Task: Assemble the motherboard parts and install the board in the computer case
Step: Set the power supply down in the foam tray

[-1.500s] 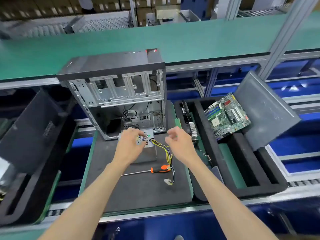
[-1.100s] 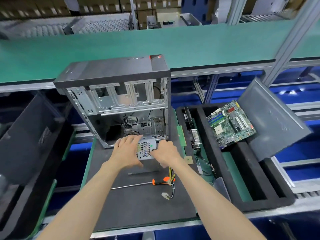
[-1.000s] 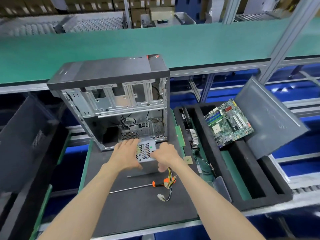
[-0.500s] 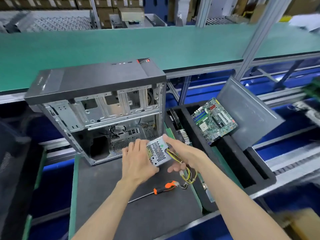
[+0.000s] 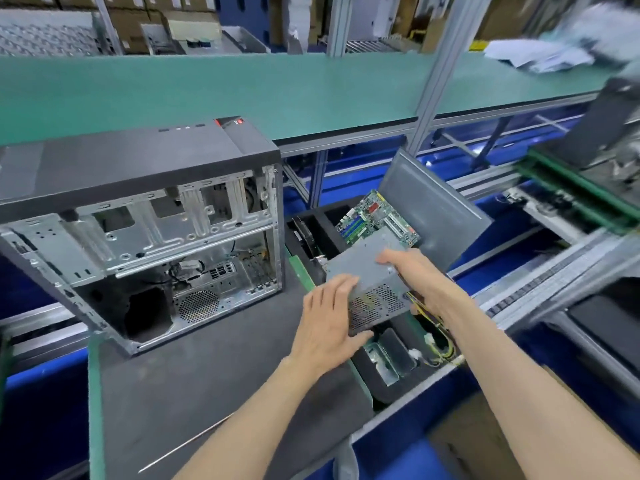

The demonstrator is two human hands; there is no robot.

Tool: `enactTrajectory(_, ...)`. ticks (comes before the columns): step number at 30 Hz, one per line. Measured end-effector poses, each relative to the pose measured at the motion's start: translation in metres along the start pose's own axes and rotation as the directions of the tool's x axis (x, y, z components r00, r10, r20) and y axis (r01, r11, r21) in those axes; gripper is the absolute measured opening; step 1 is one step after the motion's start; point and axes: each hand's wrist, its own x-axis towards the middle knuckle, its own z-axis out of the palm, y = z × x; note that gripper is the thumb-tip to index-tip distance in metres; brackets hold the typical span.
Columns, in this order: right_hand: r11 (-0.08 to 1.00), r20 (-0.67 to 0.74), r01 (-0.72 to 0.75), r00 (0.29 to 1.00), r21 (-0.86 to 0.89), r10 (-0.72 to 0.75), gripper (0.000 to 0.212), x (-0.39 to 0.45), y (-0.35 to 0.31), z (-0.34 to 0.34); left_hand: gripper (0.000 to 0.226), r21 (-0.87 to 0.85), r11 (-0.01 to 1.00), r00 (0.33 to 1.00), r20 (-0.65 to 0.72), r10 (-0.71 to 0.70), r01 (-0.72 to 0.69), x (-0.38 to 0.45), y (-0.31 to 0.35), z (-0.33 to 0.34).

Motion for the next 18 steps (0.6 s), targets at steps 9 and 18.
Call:
enactTrajectory(9,0.638,-0.243,0.011,0.919,-0.770,-0.310,0.108,0.023,0.037,-0.042,0.052,-0.101,0.977,0.927,0.347,-0.143,0.189,0.021,-0.011,0.039)
enactTrajectory(18,0.528,-0.176,0.022,0.930,-0.849,-0.323,0.116,0.072,0.092,-0.057,0.048,-0.155,0.939,0.826,0.534,-0.182,0.307,0.063,-0.003,0.088)
